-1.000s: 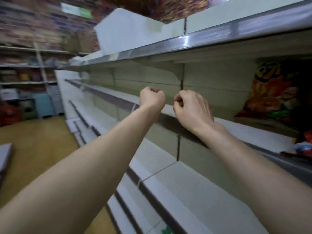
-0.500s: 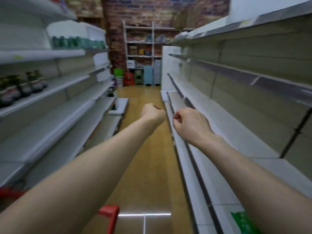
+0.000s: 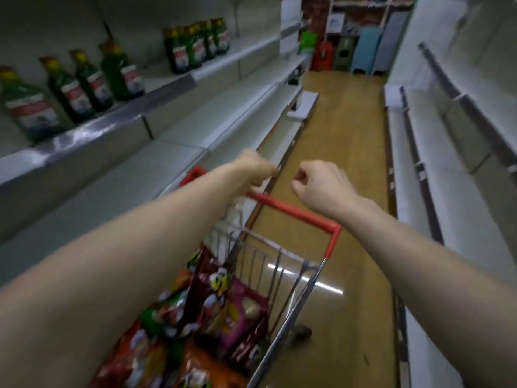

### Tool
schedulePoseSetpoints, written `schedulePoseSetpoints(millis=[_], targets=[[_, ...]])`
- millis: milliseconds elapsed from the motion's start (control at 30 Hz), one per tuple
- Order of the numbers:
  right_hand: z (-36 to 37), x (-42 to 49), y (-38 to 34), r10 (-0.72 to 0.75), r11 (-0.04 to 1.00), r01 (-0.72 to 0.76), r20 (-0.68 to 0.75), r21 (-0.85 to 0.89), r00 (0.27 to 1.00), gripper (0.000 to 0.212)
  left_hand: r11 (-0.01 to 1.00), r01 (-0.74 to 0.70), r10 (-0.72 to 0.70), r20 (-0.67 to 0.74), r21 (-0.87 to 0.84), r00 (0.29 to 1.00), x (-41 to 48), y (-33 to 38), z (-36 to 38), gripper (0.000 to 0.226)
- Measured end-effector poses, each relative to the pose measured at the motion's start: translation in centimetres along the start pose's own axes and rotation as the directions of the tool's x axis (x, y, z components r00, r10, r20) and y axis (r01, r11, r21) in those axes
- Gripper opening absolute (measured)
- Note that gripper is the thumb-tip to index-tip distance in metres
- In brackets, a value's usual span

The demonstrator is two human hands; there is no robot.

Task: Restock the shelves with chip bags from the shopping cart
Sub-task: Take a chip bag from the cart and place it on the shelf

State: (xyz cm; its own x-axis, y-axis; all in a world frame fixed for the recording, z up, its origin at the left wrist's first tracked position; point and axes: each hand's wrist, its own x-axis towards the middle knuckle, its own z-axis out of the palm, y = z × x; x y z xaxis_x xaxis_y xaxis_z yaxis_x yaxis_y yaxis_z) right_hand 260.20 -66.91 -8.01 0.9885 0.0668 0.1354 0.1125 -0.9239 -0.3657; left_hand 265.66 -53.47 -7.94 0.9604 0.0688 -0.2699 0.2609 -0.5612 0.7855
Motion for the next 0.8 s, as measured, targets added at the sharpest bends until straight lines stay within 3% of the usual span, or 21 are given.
schedulePoseSetpoints(millis=[133,500,700,800], targets=[[4.7,-1.4,-2.9,-0.008,0.999,0.003,0.12,0.042,0.993,0.013,0.983,0.183,-0.183,0.001,-0.027,0.983,-0.6,-7.2,-2.9,0.027],[18.3,-3.9,-7.6,-0.04,0.999,0.032,0.403,0.027,0.914,0.016,0.892,0.451,-0.45,0.048,-0.03,0.892,-2.2,-22.8,-5.0,0.043],[22.9,-5.0,-7.1,0.033,0.999,-0.022,0.611,-0.026,0.791,0.042,0.87,0.492,-0.487,0.194,0.022,0.852,-3.0,-27.3,-1.1,0.085],[24.2,-5.6,-7.0,0.005,1.0,-0.005,0.656,-0.002,0.755,0.034,0.884,0.465,-0.464,0.235,0.051,0.854,-3.2,-28.6,0.9,0.111]])
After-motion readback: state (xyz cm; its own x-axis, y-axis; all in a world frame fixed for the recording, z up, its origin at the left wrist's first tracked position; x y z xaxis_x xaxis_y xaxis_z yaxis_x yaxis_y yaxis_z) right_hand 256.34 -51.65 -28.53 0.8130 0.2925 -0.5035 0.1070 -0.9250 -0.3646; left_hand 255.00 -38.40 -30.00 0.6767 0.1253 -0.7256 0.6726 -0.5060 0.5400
